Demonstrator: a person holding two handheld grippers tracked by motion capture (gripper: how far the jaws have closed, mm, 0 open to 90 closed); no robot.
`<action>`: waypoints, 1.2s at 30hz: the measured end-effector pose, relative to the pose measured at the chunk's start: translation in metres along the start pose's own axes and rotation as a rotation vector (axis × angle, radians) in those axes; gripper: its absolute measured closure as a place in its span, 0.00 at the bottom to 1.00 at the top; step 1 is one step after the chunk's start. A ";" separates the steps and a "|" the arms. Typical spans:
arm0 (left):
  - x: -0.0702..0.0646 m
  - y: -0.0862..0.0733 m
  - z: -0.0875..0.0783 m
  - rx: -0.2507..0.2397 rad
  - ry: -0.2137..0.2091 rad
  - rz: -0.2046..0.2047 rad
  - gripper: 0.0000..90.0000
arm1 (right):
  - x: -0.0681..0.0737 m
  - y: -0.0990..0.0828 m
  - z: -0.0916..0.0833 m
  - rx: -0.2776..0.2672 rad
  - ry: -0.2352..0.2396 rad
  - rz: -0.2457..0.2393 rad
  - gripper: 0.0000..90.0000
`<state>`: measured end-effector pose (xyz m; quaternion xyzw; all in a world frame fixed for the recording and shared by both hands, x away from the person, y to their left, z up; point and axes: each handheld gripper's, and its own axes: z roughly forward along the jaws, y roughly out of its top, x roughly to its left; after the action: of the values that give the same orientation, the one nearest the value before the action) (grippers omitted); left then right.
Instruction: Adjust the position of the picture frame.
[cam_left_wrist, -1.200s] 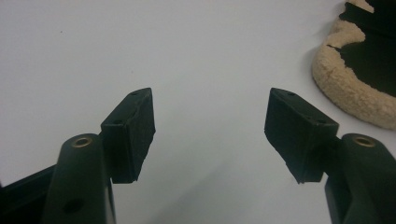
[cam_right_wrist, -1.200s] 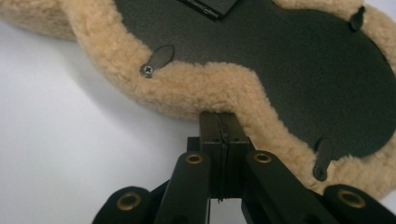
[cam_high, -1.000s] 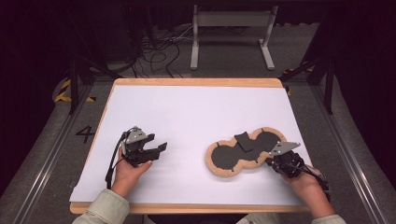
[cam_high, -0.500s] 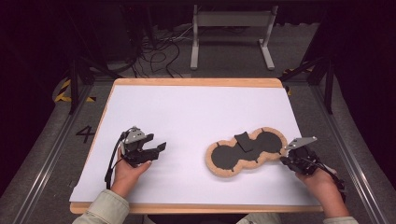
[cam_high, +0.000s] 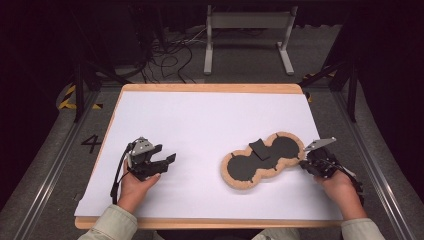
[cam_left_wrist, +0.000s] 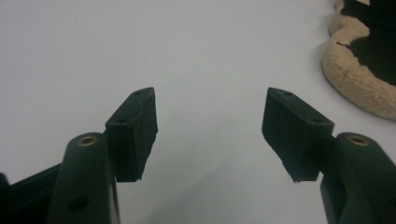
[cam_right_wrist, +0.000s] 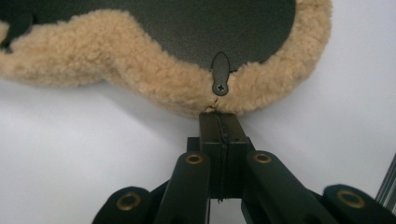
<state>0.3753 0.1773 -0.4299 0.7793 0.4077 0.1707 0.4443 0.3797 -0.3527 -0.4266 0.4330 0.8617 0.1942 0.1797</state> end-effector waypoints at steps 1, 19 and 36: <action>0.001 0.000 -0.001 0.001 0.001 -0.001 0.40 | -0.002 0.002 0.002 -0.002 -0.003 0.005 1.00; 0.006 -0.012 -0.012 0.009 0.038 -0.030 0.40 | -0.024 0.040 0.031 -0.046 -0.023 0.036 1.00; 0.004 -0.011 -0.007 0.017 0.022 -0.025 0.40 | -0.025 0.077 0.054 -0.072 -0.040 0.083 1.00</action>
<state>0.3679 0.1871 -0.4360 0.7760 0.4237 0.1703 0.4351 0.4719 -0.3208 -0.4315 0.4653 0.8318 0.2235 0.2043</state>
